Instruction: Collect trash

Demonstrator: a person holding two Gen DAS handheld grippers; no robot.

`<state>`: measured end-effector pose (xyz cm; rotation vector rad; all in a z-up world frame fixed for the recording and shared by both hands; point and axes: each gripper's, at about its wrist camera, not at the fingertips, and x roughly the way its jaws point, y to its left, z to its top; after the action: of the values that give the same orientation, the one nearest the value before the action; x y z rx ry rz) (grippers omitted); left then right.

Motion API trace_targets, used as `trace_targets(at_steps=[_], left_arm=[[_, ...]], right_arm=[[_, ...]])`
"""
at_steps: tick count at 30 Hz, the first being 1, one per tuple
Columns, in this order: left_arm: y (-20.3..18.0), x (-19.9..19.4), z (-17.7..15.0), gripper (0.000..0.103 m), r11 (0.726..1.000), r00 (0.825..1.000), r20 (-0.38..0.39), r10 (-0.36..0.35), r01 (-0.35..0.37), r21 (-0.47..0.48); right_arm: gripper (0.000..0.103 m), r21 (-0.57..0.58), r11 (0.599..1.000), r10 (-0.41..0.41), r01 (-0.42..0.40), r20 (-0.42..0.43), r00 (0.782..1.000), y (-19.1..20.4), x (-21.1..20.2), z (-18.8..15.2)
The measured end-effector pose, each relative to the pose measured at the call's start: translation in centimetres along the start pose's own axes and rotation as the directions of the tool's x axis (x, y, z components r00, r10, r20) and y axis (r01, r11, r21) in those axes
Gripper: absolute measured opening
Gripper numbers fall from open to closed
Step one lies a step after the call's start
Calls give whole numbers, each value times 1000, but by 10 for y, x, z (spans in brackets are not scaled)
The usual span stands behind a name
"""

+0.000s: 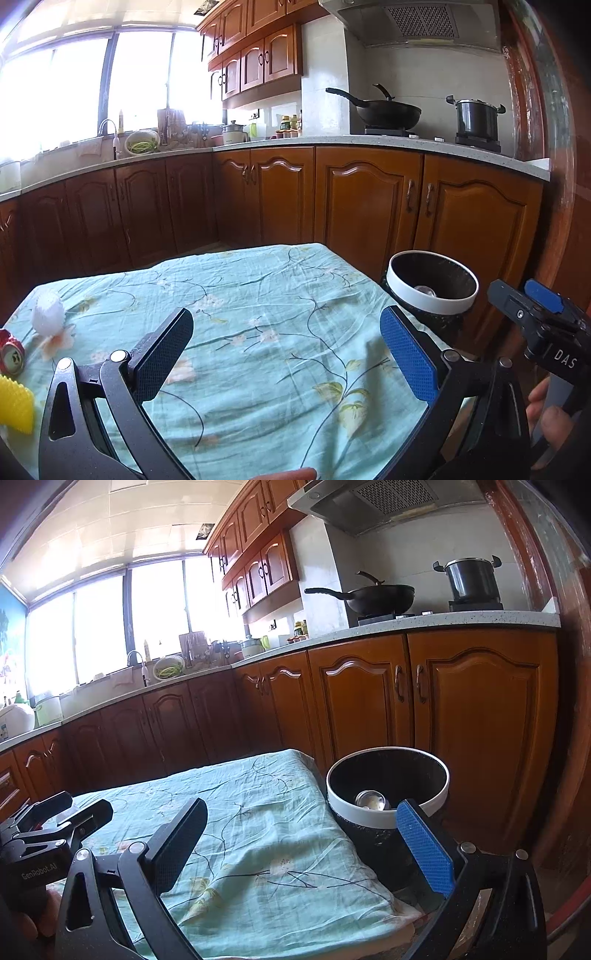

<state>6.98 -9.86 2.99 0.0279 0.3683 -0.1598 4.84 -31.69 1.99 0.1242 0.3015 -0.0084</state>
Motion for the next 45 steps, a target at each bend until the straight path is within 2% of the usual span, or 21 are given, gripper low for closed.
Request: trace_targets(at_steps=[45], left_arm=[[3,-2,-7,103,999,999,-11,30,-30,-14]], right_arm=[[103,5,1000,24,-24,-12,1000,2,0,-5]])
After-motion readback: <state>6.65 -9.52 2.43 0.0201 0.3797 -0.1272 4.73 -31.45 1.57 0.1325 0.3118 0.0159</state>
